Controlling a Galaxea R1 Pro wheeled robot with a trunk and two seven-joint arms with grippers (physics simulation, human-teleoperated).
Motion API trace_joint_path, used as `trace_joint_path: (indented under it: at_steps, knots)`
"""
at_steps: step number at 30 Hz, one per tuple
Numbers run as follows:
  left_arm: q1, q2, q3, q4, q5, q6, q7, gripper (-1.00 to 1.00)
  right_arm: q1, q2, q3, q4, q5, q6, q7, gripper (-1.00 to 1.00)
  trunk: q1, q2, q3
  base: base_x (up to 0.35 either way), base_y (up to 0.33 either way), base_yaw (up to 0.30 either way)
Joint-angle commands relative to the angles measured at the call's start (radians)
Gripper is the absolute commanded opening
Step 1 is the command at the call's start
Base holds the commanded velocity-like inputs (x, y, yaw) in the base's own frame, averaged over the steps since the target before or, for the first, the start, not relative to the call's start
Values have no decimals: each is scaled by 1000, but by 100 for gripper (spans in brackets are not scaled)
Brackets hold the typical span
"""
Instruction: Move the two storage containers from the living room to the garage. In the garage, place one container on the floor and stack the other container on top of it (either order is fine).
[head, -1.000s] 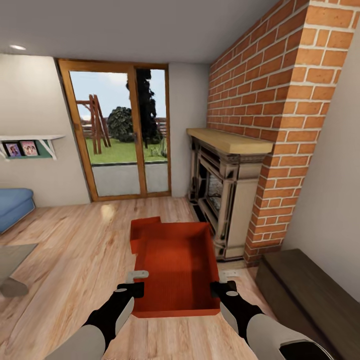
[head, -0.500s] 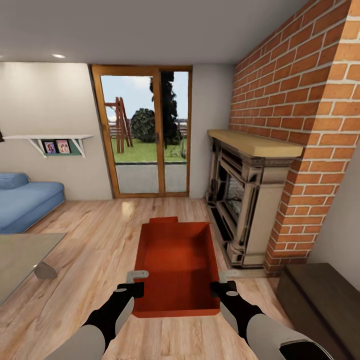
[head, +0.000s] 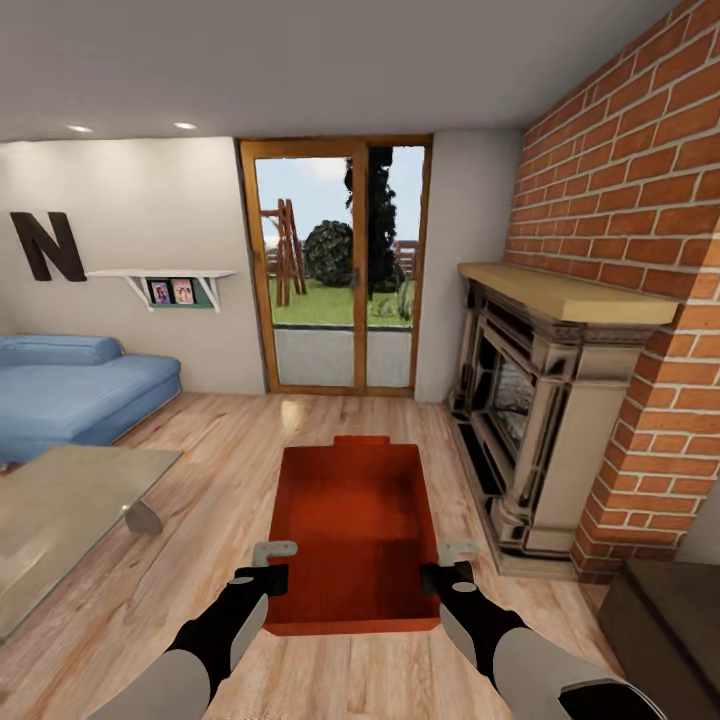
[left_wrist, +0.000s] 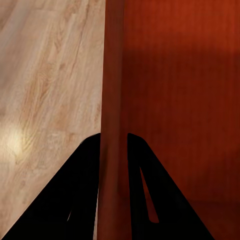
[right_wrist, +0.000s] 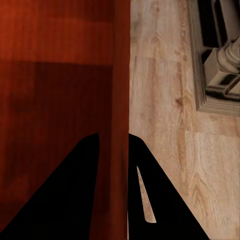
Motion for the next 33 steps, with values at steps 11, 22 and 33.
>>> trace_joint_path:
  at_steps: [11, 22, 33]
  knots:
    - [0, 2, 15, -1, -12, 7, 26, -100, 0, 0, -6, -1, 3, -1, -6, -100, 0, -1, 7, 0, 0, 271]
    - [0, 2, 15, -1, -13, 6, 27, -100, 0, 0, -6, -1, 3, 1, -6, -100, 0, -1, 13, 0, 0, 271]
    - [0, 2, 14, -1, -13, 5, 27, -100, 0, 0, -6, -1, 1, 1, -6, -100, 0, -1, 19, 0, 0, 271]
